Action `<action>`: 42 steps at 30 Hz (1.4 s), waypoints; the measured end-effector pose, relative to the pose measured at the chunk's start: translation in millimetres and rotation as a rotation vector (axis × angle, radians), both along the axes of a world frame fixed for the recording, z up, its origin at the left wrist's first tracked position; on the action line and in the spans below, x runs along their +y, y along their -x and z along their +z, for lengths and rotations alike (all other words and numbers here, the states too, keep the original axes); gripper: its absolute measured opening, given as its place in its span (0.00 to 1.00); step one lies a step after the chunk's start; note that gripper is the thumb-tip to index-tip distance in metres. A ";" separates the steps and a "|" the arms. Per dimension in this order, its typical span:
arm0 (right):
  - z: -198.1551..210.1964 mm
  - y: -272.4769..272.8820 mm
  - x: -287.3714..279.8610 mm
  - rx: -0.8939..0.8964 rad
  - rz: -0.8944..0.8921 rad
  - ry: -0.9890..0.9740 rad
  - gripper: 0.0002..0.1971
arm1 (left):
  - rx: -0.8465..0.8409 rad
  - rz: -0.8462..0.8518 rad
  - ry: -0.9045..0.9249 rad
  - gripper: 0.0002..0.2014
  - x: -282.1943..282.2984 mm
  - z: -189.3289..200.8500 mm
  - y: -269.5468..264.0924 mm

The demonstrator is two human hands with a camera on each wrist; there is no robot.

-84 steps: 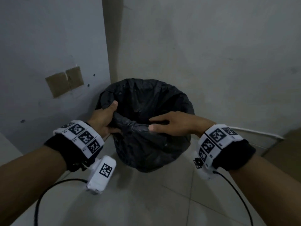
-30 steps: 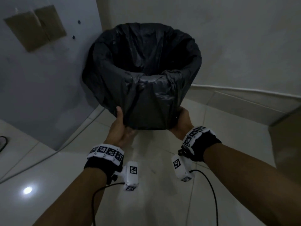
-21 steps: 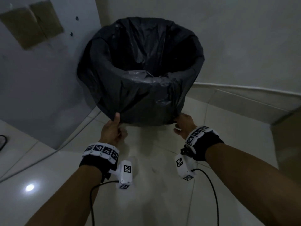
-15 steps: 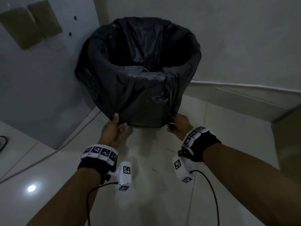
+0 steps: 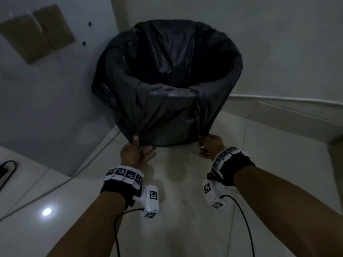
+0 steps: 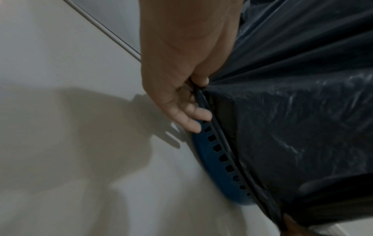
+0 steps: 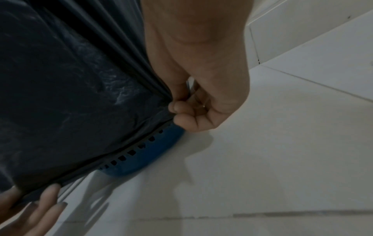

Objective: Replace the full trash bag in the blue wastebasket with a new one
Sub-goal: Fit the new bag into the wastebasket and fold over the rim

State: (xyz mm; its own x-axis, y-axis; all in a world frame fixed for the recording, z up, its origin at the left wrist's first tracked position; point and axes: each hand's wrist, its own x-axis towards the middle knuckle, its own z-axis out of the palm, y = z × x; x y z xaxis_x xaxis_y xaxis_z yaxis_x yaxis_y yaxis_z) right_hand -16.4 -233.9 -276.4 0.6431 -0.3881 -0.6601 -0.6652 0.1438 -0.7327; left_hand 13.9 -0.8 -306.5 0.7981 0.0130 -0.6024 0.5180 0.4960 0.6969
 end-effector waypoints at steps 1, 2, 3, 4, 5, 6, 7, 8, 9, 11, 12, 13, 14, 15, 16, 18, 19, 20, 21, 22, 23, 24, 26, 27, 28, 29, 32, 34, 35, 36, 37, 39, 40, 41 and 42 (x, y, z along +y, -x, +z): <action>-2.6 -0.9 1.2 0.014 0.008 0.008 0.06 | 0.024 0.011 0.003 0.15 0.4 -2.3 -1.0; -4.1 -1.9 2.4 0.029 0.016 0.015 0.06 | 0.044 0.021 0.003 0.14 1.1 -4.9 -2.8; -5.2 -3.4 3.2 0.038 0.022 0.015 0.06 | 0.058 0.024 0.006 0.13 0.8 -5.5 -4.4; -6.0 -4.1 3.7 0.049 0.025 0.007 0.06 | 0.073 0.018 0.006 0.14 0.7 -7.2 -5.2; -6.5 -4.6 3.7 0.061 0.028 -0.001 0.06 | 0.085 0.012 0.012 0.15 -0.1 -8.8 -5.4; -7.0 -4.4 3.7 0.069 0.032 -0.013 0.07 | 0.093 0.009 0.032 0.16 -1.4 -9.3 -4.8; -7.8 -3.8 3.9 0.066 0.040 -0.028 0.07 | 0.098 0.004 0.066 0.17 -2.4 -9.1 -2.8; -8.8 -2.8 4.4 0.050 0.038 -0.050 0.07 | 0.100 -0.018 0.099 0.15 -3.4 -8.8 0.2; -9.5 -1.6 4.3 0.023 0.029 -0.074 0.07 | 0.101 -0.059 0.123 0.12 -4.5 -9.0 3.6; -11.3 -0.1 2.9 -0.011 0.022 -0.104 0.06 | 0.098 -0.152 0.135 0.07 -6.2 -10.4 10.0; -12.0 0.7 2.0 -0.007 0.035 -0.098 0.05 | 0.092 -0.191 0.110 0.07 -6.6 -11.0 12.4; -12.0 0.9 1.1 0.006 0.049 -0.087 0.04 | 0.081 -0.220 0.068 0.07 -6.9 -11.4 13.7; -11.8 0.3 0.5 0.025 0.056 -0.077 0.04 | 0.066 -0.232 0.021 0.08 -6.7 -13.2 13.9; -11.0 -0.6 0.1 0.044 0.065 -0.066 0.04 | 0.053 -0.238 -0.025 0.09 -6.6 -15.2 13.1; -11.8 -1.9 -0.5 0.065 0.077 -0.046 0.06 | 0.048 -0.236 -0.068 0.09 -5.8 -17.3 11.7; -14.6 -4.1 0.0 0.105 0.098 -0.023 0.11 | 0.042 -0.227 -0.118 0.10 -3.9 -19.9 10.7; -17.8 -5.0 1.1 0.117 0.110 -0.014 0.11 | 0.038 -0.223 -0.125 0.13 -3.4 -21.9 10.1; -22.4 -5.6 2.3 0.125 0.146 0.012 0.08 | 0.034 -0.209 -0.126 0.13 -3.8 -22.9 10.0; -25.4 -5.3 4.1 0.120 0.177 0.039 0.06 | 0.029 -0.186 -0.128 0.11 -4.5 -23.3 10.6; -28.2 -4.3 5.7 0.104 0.186 0.055 0.05 | 0.025 -0.163 -0.132 0.09 -5.8 -22.9 11.7; -28.3 -3.0 7.2 0.095 0.170 0.027 0.05 | 0.016 -0.144 -0.134 0.07 -6.9 -23.1 13.1; -26.0 -0.2 8.9 0.087 0.133 -0.039 0.04 | 0.007 -0.132 -0.134 0.06 -8.2 -23.1 15.0; -19.4 5.2 9.5 0.059 0.065 -0.110 0.06 | -0.007 -0.113 -0.161 0.07 -11.3 -21.4 21.4; -14.4 7.7 9.2 0.038 0.023 -0.118 0.10 | -0.011 -0.094 -0.175 0.08 -13.5 -19.8 26.5; -9.8 9.9 7.8 0.009 -0.017 -0.092 0.14 | -0.020 -0.068 -0.183 0.09 -16.2 -17.0 32.4; -6.1 11.0 5.4 -0.029 -0.047 -0.023 0.18 | -0.049 -0.033 -0.203 0.10 -19.4 -14.3 37.9; 11.4 10.6 -3.6 -0.225 -0.103 0.245 0.21 | -0.265 0.058 -0.379 0.10 -30.6 3.2 51.4; 29.7 10.5 -9.6 -0.411 -0.141 0.405 0.20 | -0.453 0.057 -0.500 0.11 -39.2 23.5 58.9; 39.0 10.7 -12.9 -0.508 -0.155 0.474 0.20 | -0.539 0.048 -0.523 0.10 -44.1 36.2 63.6; 48.8 10.5 -15.9 -0.608 -0.170 0.547 0.22 | -0.619 0.036 -0.548 0.09 -48.4 47.9 67.4; 59.2 10.2 -18.7 -0.712 -0.180 0.622 0.25 | -0.694 0.023 -0.585 0.07 -53.0 60.8 71.5; 80.0 9.2 -22.0 -0.905 -0.145 0.761 0.31 | -0.839 0.013 -0.691 0.04 -59.4 81.0 76.3; 89.7 8.5 -23.6 -0.964 -0.085 0.813 0.32 | -0.927 0.011 -0.757 0.03 -62.0 90.2 77.6; 98.1 8.7 -25.2 -0.996 0.008 0.859 0.33 | -1.014 0.002 -0.814 0.04 -64.4 98.8 78.7; 105.1 8.8 -27.0 -1.009 0.115 0.905 0.32 | -1.099 -0.007 -0.856 0.06 -67.3 106.9 79.1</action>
State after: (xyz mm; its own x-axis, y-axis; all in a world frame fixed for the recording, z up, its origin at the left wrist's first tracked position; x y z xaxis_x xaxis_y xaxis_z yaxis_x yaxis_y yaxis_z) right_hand -25.2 -260.9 -171.3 0.7484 -0.3422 0.5682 0.2367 -0.6625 -0.7107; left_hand -65.2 -68.1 -199.6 0.8535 0.0492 0.5188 -0.4855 -0.2869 0.8258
